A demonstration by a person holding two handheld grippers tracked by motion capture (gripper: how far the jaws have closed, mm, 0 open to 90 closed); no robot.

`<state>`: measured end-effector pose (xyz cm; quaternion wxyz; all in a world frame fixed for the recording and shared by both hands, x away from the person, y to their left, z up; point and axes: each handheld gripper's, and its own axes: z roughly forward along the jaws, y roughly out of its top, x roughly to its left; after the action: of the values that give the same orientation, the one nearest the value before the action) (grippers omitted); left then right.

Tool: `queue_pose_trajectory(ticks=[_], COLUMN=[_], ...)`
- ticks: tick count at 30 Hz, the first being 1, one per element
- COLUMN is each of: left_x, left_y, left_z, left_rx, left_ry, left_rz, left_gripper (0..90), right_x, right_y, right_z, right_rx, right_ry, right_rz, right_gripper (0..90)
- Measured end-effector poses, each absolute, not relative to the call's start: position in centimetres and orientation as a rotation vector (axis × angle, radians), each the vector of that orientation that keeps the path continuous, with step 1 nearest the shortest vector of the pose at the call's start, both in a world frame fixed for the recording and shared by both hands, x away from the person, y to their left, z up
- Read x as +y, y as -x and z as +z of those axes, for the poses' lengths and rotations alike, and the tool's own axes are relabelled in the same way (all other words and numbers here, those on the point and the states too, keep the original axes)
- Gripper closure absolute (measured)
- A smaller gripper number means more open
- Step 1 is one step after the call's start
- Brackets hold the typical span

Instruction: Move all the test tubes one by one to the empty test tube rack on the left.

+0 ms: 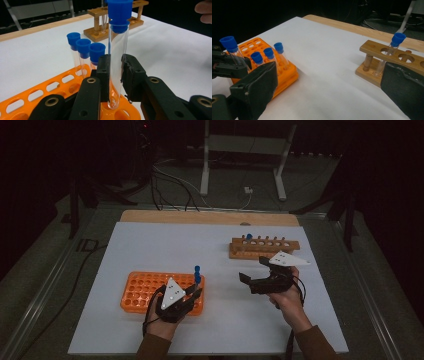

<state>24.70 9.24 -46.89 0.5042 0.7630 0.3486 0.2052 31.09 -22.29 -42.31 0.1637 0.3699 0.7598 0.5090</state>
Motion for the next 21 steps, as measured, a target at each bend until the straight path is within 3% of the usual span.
queue_pose_trajectory(ticks=[21], left_x=[8.6], left_y=[-25.1], left_z=[-48.5], left_rx=[0.902], left_ry=[-1.977], left_rz=[0.501], left_gripper=[77.4], right_x=[-22.5], right_y=[-31.0], right_z=[-42.3], right_rx=[2.168], right_ry=[-1.051], right_rz=[1.454], right_gripper=[1.6])
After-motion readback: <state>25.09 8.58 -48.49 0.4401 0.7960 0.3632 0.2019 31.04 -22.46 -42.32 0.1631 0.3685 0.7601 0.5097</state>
